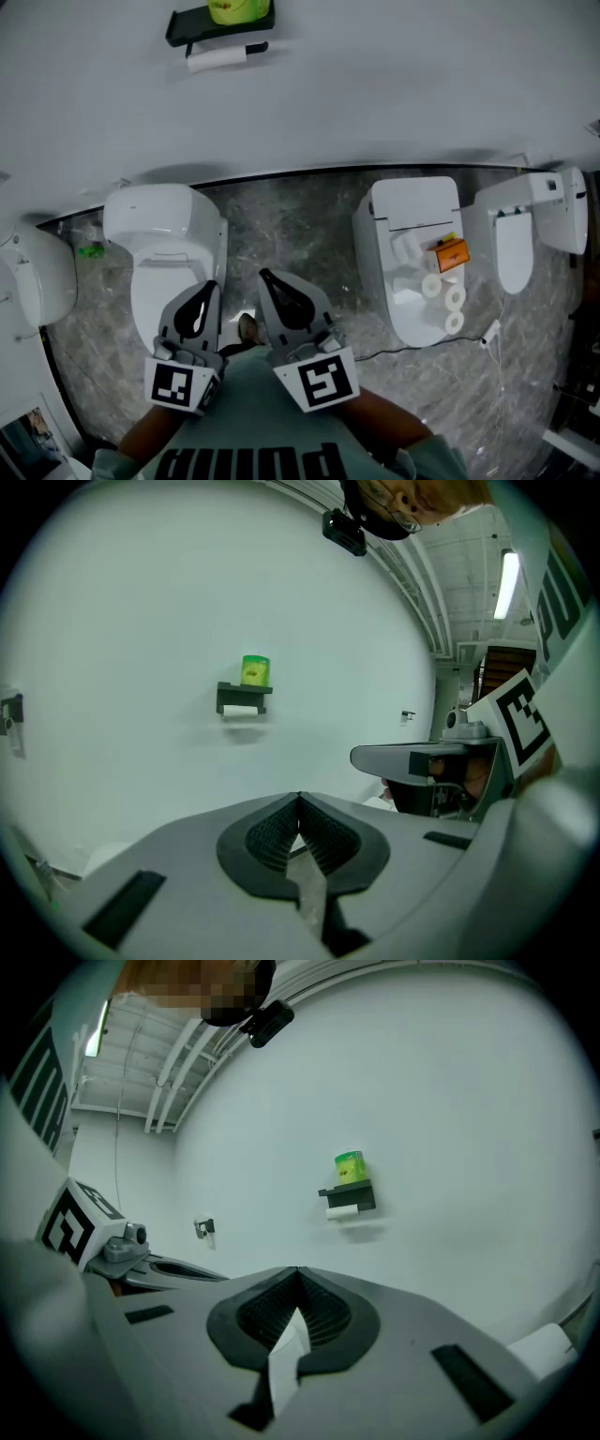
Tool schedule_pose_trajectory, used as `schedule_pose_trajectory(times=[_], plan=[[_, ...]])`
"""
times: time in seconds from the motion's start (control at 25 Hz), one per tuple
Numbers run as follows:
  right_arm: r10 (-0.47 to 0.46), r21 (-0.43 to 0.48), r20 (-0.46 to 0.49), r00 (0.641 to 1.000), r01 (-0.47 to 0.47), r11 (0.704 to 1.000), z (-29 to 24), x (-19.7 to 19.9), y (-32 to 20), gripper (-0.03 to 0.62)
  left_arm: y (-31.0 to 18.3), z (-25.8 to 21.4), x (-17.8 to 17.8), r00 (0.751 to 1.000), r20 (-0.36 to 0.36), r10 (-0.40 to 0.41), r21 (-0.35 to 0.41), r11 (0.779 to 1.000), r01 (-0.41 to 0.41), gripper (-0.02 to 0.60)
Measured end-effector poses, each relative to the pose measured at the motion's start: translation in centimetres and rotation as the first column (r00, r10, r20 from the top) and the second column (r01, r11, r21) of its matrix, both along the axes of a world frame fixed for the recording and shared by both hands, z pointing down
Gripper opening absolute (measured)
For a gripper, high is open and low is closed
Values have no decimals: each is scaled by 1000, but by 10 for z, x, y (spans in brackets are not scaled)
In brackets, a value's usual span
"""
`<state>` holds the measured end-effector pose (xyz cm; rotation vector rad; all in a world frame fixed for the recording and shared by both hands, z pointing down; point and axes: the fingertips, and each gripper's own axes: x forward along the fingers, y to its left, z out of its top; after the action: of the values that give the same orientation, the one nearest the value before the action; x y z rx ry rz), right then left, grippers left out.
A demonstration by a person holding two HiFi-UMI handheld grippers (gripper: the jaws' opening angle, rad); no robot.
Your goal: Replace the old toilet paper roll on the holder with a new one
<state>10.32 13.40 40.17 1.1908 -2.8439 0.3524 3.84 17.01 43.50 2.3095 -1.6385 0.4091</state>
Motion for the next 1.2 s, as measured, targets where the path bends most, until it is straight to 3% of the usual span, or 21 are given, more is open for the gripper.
schedule_pose_trajectory(times=[0.28,0.8,1.2], plan=[[-43,38,30,999,42,998,-17,14,-31,2,-28,-15,6,996,8,-85,22,996,84,3],[-54,65,36,998,52,997,-30,32,-68,2,-63,-28,18,993,40,-115,72,991,112,3],[31,68,25,999,-33,997,-34,39,-97,2,-106,-34,25,1000,7,-8,91,996,7,3]])
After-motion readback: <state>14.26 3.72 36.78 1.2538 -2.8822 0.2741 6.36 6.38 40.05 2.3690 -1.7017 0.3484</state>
